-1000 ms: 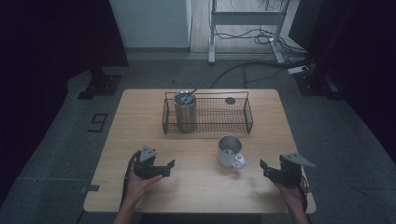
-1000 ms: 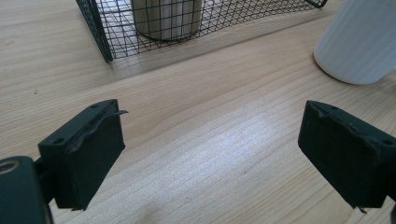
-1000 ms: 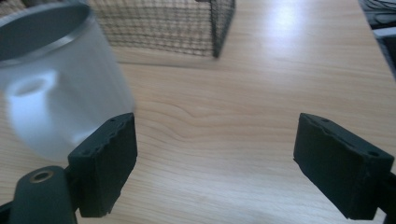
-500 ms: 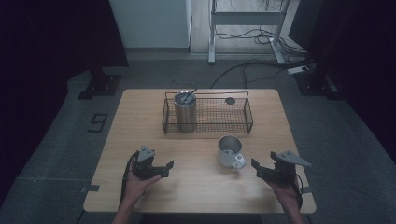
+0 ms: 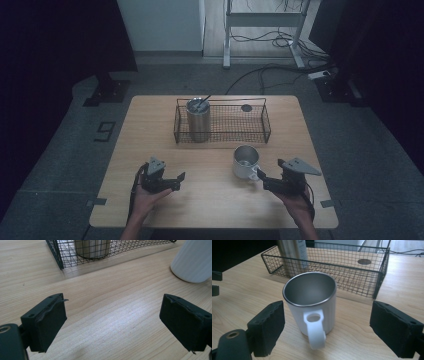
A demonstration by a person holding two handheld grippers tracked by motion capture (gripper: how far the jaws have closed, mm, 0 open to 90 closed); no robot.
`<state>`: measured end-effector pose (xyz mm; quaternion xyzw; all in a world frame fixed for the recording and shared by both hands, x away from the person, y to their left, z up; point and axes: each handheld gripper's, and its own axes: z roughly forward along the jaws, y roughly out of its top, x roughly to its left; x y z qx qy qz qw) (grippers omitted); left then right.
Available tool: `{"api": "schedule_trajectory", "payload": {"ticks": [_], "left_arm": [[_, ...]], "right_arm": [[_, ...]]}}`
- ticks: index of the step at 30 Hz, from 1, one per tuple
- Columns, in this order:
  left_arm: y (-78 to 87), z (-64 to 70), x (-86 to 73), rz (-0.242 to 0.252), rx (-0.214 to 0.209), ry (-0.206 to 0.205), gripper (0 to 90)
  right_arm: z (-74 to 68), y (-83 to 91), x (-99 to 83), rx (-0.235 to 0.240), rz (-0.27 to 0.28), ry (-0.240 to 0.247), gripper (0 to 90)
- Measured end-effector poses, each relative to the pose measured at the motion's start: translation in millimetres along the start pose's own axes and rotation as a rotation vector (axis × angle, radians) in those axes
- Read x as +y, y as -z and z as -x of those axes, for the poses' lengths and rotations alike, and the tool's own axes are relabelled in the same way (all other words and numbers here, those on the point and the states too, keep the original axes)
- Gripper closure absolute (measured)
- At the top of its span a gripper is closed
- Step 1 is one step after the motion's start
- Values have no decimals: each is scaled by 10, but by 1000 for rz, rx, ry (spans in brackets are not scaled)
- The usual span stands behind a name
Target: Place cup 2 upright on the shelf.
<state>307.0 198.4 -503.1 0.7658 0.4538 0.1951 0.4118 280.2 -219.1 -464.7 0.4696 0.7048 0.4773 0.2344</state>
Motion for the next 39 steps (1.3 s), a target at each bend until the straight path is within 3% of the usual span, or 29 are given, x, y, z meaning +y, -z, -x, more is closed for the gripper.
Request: {"api": "schedule_trajectory", "payload": {"ticks": [3, 14, 31, 39], "left_arm": [[-3, -7, -8, 2, 3, 4, 70], [9, -9, -10, 4, -5, 12, 72], [19, -19, -45, -3, -10, 23, 71], [43, -23, -58, -1, -9, 27, 71]], "right_arm": [[-48, -35, 33, 25, -8, -8, 128], [-245, -215, 140, 26, -36, 49, 90], [-293, -623, 235, 28, -106, 60, 5], [-314, -669, 223, 12, -116, 75, 0]]}}
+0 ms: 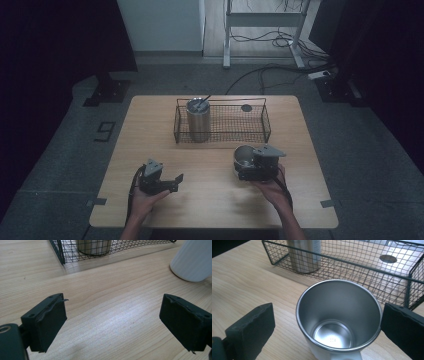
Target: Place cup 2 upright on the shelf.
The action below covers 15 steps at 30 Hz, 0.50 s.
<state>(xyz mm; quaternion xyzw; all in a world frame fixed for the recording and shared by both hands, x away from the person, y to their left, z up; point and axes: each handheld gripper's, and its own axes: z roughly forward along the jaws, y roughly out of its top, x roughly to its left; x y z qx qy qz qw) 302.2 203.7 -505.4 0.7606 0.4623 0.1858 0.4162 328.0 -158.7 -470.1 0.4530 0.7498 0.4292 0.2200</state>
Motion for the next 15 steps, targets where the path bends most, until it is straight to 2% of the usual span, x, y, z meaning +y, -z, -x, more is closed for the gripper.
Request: {"api": "schedule_trajectory", "payload": {"ticks": [9, 15], "left_arm": [[-53, 8, -19, -15, -1, -4, 72], [-65, 39, -22, -22, -2, -13, 72]], "right_arm": [[55, -99, -44, -30, -31, -1, 0], [46, -237, -47, -38, -70, 23, 0]]}}
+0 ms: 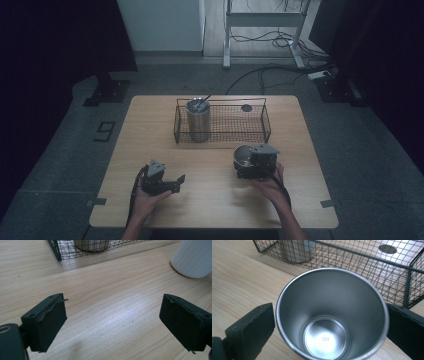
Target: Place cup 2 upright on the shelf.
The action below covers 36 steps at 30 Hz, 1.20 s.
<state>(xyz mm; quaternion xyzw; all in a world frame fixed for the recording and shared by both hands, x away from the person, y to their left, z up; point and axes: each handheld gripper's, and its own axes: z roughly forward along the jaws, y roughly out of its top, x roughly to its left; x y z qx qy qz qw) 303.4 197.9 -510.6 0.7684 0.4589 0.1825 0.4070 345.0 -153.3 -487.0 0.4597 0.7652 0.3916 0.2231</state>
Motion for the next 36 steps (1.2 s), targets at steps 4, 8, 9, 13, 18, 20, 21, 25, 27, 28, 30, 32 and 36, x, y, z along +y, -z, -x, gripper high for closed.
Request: {"api": "schedule_trajectory", "payload": {"ticks": [4, 8, 9, 13, 18, 20, 21, 25, 27, 28, 30, 32, 36], "left_arm": [[-13, 2, -9, -6, 0, -2, 72], [-18, -2, -14, -2, 3, 7, 72], [-20, -4, -15, -2, 4, 10, 72], [-18, -12, -19, -1, 5, 14, 72], [-7, -15, -18, 7, 5, 23, 73], [-1, -20, -17, 8, 2, 25, 72], [2, -21, -16, 8, 3, 25, 73], [9, -26, -16, 12, 3, 28, 74], [12, -28, -16, 15, 4, 28, 74], [15, -29, -15, 13, 5, 27, 75], [20, -32, -14, 14, 8, 26, 78], [25, -32, -13, 15, 9, 25, 78], [32, -34, -12, 16, 9, 25, 78]], "right_arm": [[-4, -82, 1, -2, -21, 14, 0], [8, -115, -7, 8, -26, 25, 9], [10, -121, -8, 10, -23, 24, 18], [19, -128, -39, -2, -11, 51, 62], [33, -125, -34, 13, -16, 59, 64], [33, -124, -30, 13, -20, 58, 64], [32, -123, -29, 13, -21, 57, 65], [37, -118, -29, 16, -21, 54, 66], [41, -115, -30, 22, -19, 48, 66], [43, -114, -30, 27, -18, 45, 66], [48, -110, -32, 40, -14, 37, 66], [45, -99, -30, 47, -6, 39, 66], [36, -49, -12, 51, 12, 42, 66]]}}
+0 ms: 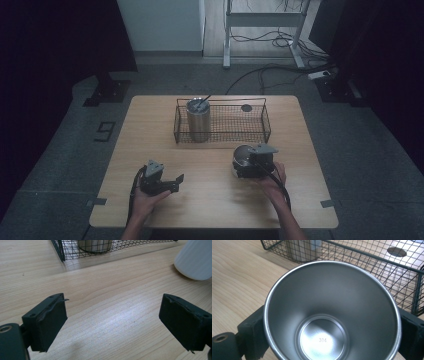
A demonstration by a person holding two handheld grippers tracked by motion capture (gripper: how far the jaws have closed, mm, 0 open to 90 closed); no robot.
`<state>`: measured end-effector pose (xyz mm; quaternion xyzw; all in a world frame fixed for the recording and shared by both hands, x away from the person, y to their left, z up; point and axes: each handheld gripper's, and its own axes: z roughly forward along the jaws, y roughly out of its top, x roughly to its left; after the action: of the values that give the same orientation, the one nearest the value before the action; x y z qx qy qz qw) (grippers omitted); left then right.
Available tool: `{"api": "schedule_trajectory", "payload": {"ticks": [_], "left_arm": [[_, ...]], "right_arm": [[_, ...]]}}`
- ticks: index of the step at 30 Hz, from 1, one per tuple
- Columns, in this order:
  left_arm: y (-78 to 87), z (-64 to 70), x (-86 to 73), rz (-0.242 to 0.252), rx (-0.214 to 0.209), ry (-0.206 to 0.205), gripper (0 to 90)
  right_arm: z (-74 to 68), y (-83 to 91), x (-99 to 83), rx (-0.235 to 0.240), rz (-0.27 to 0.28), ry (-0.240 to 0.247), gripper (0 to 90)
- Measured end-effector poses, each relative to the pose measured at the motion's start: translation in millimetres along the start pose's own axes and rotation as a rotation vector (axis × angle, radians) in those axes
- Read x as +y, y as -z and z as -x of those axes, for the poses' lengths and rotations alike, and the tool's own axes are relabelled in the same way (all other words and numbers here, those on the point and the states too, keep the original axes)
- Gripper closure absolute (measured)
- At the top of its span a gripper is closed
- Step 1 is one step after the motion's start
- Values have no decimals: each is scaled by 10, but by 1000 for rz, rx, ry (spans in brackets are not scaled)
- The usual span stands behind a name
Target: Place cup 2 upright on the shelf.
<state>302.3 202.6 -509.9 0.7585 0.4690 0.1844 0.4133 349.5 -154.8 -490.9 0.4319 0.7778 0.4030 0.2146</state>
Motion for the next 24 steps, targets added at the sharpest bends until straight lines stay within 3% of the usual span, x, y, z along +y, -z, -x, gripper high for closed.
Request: {"api": "schedule_trajectory", "payload": {"ticks": [9, 24], "left_arm": [[-8, -30, -7, 1, -6, 17, 79], [-9, -29, -15, -8, -15, 18, 80]], "right_arm": [[2, 101, 48, 38, 17, -1, 66], [-21, 261, 145, 26, 46, 12, 66]]}}
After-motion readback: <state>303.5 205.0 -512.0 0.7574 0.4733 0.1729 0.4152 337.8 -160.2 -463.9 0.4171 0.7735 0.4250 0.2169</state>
